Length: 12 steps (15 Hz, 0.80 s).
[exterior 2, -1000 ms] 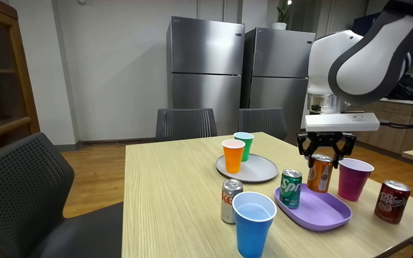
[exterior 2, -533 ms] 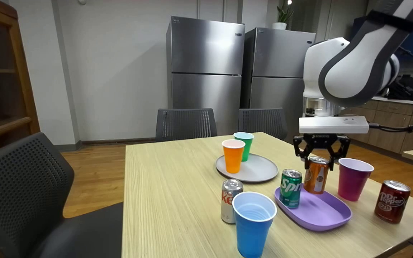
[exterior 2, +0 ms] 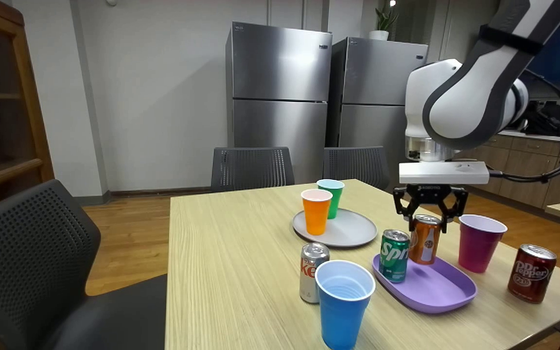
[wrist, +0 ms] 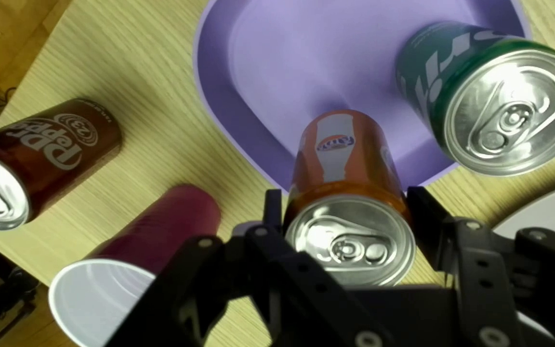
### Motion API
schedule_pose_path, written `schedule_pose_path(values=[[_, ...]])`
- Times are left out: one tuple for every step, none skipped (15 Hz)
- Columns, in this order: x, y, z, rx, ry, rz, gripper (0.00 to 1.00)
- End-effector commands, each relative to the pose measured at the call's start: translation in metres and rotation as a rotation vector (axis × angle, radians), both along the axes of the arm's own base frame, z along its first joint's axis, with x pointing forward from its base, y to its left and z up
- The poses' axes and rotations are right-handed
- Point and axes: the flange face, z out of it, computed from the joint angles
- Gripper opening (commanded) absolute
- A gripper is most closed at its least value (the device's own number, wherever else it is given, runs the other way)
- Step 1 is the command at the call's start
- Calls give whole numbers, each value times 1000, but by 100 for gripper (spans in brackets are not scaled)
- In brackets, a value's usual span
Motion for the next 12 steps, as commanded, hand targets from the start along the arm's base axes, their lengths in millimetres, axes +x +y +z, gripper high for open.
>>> schedule_pose_path(values=[[9, 1, 2, -1, 15, -6, 41], [10, 1, 1, -1, 14, -11, 41], [10, 1, 0, 0, 15, -13, 41], [11, 1, -1, 0, 16, -16, 41], [12, 1, -1, 0, 16, -16, 41], [12, 1, -2, -1, 17, -17, 41], [13, 1, -2, -1, 17, -19, 41], [13, 1, -3, -2, 17, -22, 41], [14, 1, -4, -2, 18, -22, 41], [14, 1, -5, -3, 20, -22, 41], [14, 1, -6, -4, 21, -23, 41], [14, 1, -7, -4, 22, -25, 41]])
